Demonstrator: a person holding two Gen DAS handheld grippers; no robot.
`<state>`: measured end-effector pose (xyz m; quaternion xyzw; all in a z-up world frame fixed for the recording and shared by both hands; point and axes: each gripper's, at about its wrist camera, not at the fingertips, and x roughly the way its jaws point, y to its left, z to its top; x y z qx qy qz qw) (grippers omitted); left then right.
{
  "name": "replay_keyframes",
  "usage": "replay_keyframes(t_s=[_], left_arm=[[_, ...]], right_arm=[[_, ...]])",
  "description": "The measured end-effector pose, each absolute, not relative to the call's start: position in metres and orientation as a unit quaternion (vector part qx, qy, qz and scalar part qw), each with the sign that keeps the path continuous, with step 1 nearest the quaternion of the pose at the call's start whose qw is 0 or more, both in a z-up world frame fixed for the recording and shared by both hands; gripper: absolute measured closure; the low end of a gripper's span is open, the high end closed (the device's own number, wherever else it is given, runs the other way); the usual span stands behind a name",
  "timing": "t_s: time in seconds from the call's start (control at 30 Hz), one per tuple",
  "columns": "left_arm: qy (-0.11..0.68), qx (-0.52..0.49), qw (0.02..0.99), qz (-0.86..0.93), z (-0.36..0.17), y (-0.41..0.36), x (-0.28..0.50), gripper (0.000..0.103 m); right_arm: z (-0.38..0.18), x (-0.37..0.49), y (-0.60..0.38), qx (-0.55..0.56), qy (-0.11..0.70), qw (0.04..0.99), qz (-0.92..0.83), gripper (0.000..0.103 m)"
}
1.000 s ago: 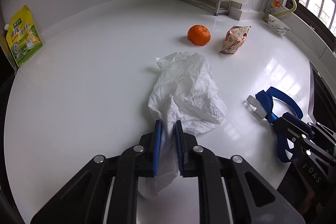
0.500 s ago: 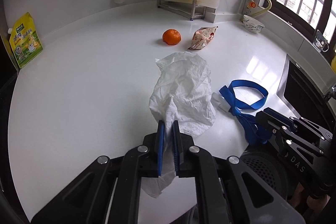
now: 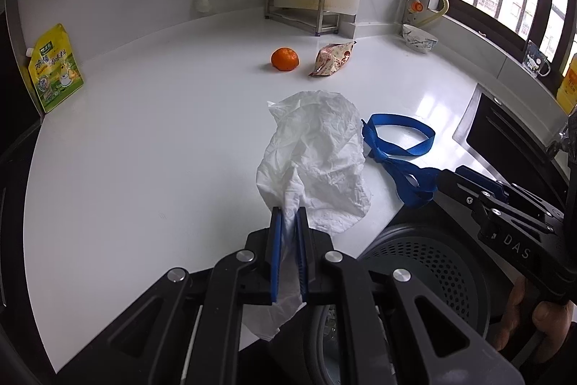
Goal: Collect trash
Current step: 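Grasp the white tissue with the left tool while the right tool holds the strap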
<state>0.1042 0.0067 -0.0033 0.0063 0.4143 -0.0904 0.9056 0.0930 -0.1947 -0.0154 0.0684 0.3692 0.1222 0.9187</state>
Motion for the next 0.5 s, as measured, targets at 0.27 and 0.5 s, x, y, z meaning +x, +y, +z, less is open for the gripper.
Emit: replay_keyframes(t_s=[0.27, 0.5], left_arm=[[0.412, -0.006, 0.908, -0.082, -0.001, 0.015, 0.103, 0.094], [0.407, -0.015, 0.911, -0.069, 0.0, 0.025, 0.103, 0.094]], right_arm=[[-0.013, 0.133, -0.172, 0.033, 0.378, 0.914, 0.145, 0.048], [-0.034, 0.165, -0.149, -0.014, 0.405, 0.903, 0.141, 0.048]])
